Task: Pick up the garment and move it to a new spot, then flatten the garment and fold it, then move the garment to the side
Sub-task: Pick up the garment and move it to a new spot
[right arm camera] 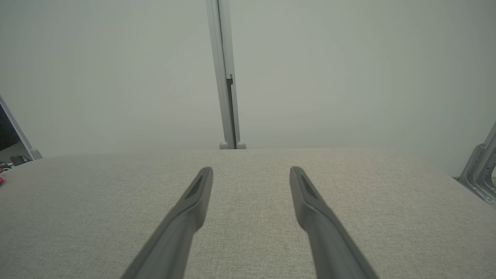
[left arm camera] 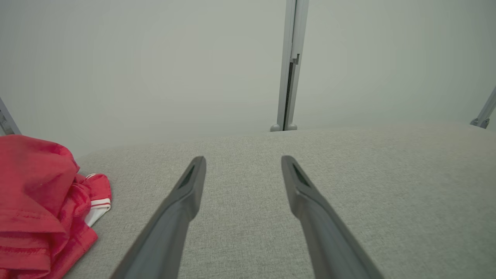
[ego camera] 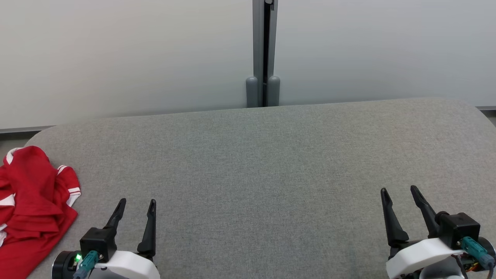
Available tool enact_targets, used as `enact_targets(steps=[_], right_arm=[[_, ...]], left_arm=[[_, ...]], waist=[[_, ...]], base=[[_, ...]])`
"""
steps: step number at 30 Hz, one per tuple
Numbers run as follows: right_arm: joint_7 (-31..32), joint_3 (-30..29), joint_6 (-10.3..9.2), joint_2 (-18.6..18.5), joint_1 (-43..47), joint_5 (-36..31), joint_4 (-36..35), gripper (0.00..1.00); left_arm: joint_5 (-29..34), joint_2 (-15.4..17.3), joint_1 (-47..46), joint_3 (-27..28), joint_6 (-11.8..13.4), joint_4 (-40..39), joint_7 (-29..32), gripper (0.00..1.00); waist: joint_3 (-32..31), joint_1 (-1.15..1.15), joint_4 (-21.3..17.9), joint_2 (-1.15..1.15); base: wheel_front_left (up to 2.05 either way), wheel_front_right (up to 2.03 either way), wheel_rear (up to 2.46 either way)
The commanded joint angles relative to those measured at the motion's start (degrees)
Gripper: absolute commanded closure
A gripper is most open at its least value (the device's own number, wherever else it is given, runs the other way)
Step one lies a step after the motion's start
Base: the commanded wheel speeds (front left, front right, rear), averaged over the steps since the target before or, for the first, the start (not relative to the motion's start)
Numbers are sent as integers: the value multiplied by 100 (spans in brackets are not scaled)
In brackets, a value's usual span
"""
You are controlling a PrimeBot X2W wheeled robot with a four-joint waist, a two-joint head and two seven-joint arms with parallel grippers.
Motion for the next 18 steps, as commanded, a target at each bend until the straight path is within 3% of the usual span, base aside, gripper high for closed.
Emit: enact_targets(steps=[1,10,18], right_arm=[[1,-21,2,-1,52,10,18,0],[25,-41,2,19,56,-5,-4,0],[65,19,1,-7,31,-2,-145,0]], left_arm=[[-6,14,-71,24,-2,21,0,0],[-82,17,-138,26,-4,168,0,0],[-141,10,-255,69,51,146,0,0]], waist=[[-3,0,0,0],[-28,0,75,0],[18,0,541,0]], base=[[0,0,0],[0,0,0],[0,0,0]])
